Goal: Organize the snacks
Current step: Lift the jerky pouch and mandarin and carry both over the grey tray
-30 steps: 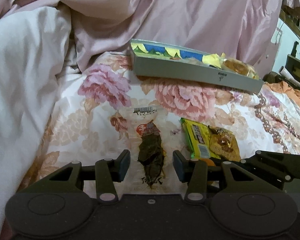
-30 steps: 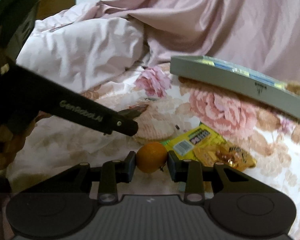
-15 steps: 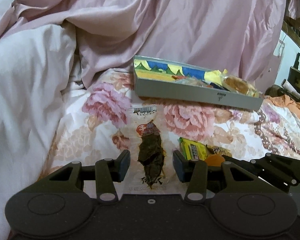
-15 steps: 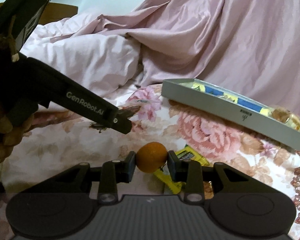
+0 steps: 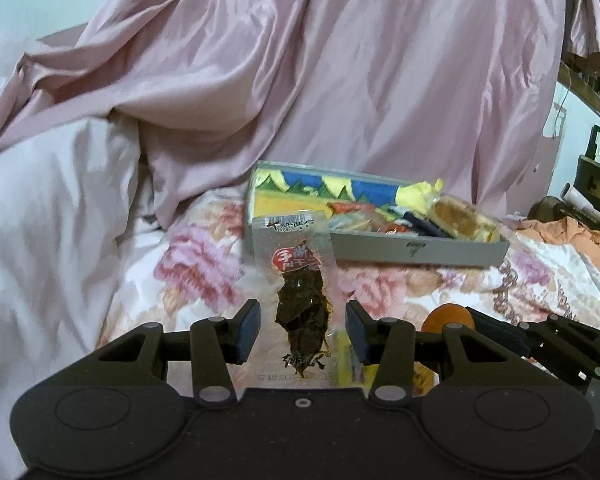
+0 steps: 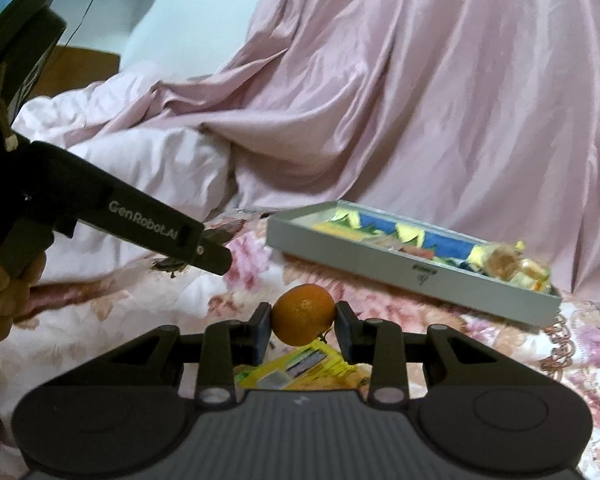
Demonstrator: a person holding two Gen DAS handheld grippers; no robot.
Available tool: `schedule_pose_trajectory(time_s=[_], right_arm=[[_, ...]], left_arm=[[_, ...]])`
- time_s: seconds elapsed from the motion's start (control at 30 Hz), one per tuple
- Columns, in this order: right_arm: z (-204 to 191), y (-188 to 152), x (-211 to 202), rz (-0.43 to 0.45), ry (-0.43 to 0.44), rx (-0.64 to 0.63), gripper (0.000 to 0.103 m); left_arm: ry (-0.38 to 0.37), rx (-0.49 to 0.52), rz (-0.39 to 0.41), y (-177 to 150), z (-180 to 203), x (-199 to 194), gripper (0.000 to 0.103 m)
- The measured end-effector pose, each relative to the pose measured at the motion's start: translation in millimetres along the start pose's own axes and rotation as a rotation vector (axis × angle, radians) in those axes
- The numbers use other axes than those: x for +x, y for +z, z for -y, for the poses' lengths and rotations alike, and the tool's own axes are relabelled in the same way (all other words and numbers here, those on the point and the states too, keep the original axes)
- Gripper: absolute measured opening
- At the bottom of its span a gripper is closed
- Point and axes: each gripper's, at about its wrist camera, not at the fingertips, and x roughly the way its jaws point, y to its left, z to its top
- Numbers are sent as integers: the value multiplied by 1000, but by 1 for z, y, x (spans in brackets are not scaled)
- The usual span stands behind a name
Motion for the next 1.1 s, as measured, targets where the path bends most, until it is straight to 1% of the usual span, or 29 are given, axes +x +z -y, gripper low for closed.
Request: schedule_pose_trajectory(time_s=[0.13,0.33,0.53,0.77,0.87,0.97,1.1], right_arm=[[9,9,-6,31,-22,22,38],[24,22,-23,81,-42,73,38],[35,34,-39,135,-62,94,38],[50,47,-45,185,-94,68,38],[61,57,-37,201,-96,64,38],[76,64,-24,220,-87,89,38],[93,62,-6,236,-96,82,38]], left_arm=[[8,25,35,12,17,-7,48],[27,33,82,29,38,-17,48],[41,35,83,40,54,-19,49],[34,5,76,59,66,2,49],[28,-10,80,69,69,12,49],[40,5,79,77,72,23,49],[62,-1,64,86,72,44,49]])
